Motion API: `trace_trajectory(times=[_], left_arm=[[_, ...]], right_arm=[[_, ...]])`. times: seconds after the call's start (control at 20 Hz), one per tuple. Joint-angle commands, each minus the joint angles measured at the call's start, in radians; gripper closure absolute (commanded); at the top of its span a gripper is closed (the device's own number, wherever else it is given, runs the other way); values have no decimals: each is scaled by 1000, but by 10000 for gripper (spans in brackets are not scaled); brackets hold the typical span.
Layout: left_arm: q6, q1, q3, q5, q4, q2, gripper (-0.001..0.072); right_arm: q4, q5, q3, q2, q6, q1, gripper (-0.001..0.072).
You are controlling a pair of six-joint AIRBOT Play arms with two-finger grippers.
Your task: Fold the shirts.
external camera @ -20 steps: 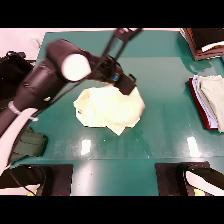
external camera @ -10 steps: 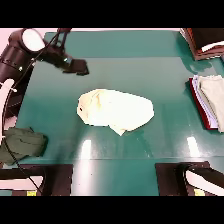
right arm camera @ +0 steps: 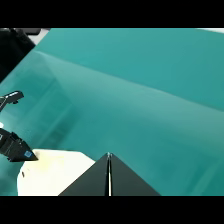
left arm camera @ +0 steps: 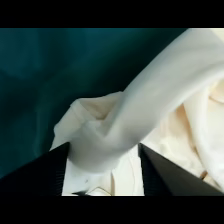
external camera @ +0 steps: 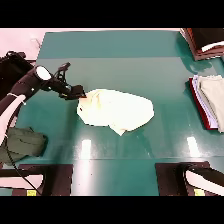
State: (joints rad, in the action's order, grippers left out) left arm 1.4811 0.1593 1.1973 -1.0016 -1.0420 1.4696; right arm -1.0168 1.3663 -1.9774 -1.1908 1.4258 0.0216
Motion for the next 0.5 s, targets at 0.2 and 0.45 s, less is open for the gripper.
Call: trace_trajectory(times=[0.2,0.45], left_arm=[[-43,7,-13,66,50,8,682],[-76,7,82,6,39,8,682]], right_arm=[[-15,33,309,6,-2,-14,692],[-26,43,706,2,-5,-145,568]])
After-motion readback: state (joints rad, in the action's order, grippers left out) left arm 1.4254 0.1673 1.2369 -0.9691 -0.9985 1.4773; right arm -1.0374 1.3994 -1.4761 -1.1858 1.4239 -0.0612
